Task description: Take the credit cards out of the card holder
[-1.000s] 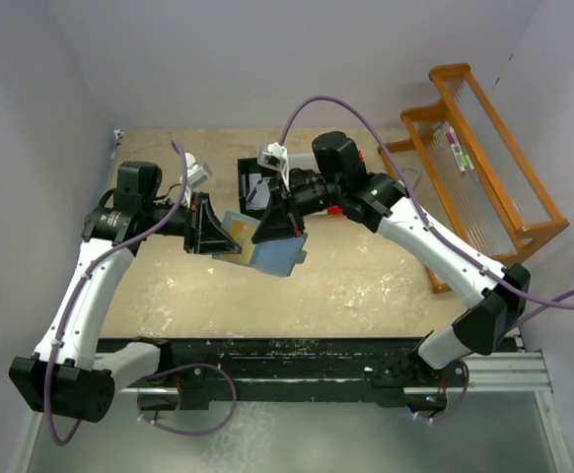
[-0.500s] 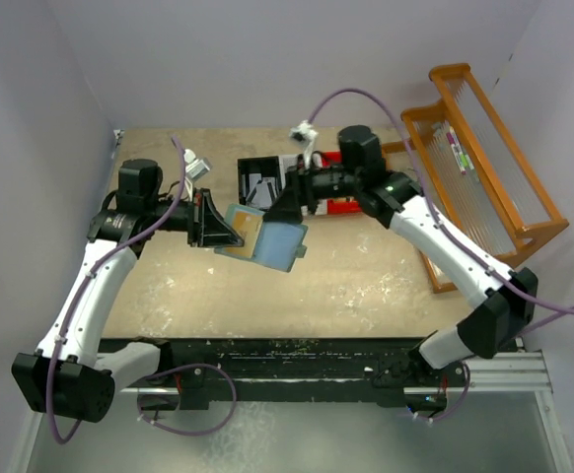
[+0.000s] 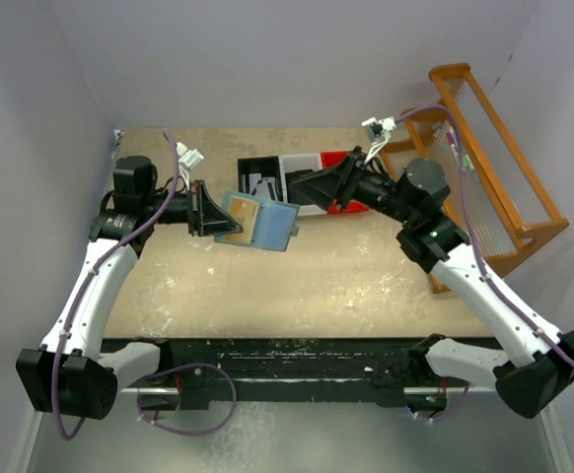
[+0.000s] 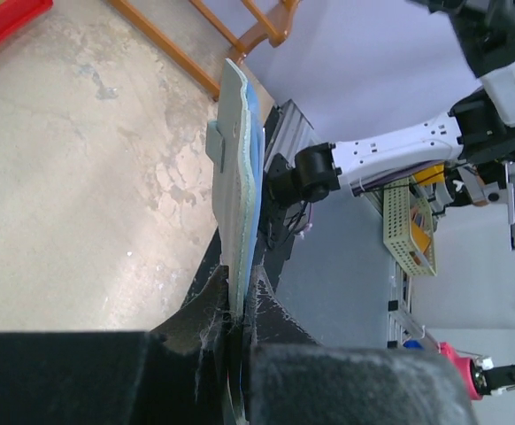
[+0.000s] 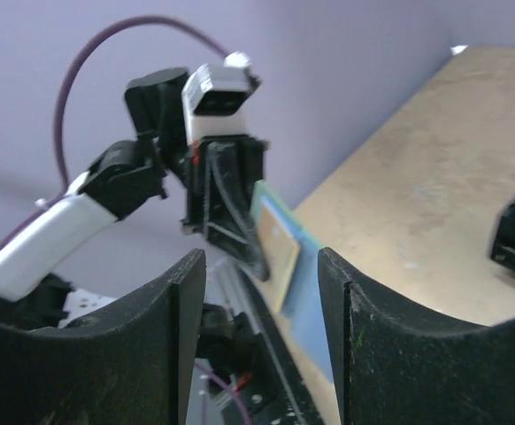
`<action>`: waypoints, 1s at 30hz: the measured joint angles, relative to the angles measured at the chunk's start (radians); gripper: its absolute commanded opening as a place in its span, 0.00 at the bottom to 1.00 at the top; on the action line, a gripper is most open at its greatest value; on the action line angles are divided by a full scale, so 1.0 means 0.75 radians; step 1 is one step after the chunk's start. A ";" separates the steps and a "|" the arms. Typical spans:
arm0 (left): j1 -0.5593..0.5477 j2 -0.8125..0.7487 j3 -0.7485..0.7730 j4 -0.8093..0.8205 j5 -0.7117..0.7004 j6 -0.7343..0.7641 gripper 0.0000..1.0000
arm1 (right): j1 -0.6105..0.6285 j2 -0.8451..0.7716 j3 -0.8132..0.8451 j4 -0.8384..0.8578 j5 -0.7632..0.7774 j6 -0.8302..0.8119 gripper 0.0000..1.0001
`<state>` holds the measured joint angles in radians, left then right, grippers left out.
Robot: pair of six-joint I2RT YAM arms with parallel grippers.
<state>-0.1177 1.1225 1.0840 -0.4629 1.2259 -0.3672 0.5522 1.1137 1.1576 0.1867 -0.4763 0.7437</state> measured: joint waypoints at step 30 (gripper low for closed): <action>0.008 -0.016 -0.086 0.429 0.064 -0.408 0.00 | 0.212 0.387 -0.151 0.579 -0.237 0.354 0.19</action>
<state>-0.1116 1.1107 1.0195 -0.1410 1.2739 -0.6731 0.7109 1.4036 1.0447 0.6209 -0.6537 1.0092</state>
